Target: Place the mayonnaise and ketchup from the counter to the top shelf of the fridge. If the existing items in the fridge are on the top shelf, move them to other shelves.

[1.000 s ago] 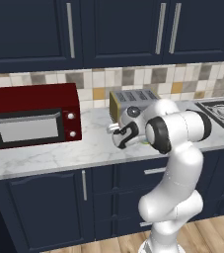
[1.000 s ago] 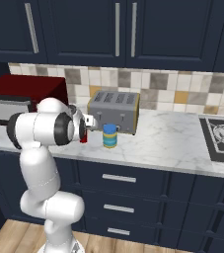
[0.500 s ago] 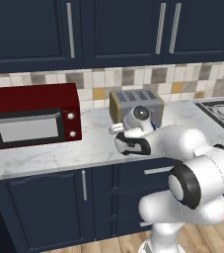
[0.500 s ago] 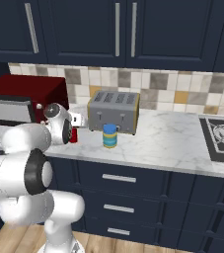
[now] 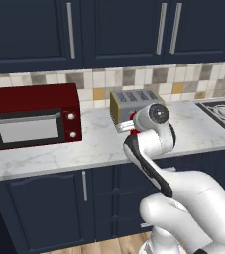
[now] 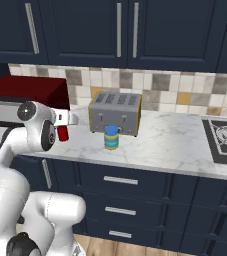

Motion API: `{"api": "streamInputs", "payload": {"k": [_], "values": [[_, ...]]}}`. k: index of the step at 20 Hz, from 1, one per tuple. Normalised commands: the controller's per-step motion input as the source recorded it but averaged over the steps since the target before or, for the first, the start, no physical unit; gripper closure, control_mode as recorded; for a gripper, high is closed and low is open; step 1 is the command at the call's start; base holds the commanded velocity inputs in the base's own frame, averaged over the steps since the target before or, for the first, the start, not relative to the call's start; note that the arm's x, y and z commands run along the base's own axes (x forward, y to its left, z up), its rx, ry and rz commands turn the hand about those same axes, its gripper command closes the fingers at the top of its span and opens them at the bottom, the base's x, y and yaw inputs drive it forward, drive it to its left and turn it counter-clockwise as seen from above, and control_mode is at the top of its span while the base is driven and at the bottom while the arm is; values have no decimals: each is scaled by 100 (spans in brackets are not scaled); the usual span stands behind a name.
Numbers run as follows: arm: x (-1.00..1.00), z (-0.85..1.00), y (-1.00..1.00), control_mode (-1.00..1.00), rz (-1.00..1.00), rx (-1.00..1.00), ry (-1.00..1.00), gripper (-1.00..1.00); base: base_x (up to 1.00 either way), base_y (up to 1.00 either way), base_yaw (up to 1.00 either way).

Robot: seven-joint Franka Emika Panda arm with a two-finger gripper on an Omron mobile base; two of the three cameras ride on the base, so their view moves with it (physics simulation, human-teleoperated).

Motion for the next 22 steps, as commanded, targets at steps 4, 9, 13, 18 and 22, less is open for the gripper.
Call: {"api": "streamInputs", "payload": {"k": [4,9,13,18,22], "values": [[-100,100,4,-100,0,-2,-7,100,0,0,0],[-100,100,1,-100,0,1,0,100,0,0,0],[-100,98,0,-100,0,2,0,100,0,0,0],[-100,83,0,-100,0,0,0,100,0,0,0],[-100,36,0,-100,0,0,0,100,0,0,0]]}}
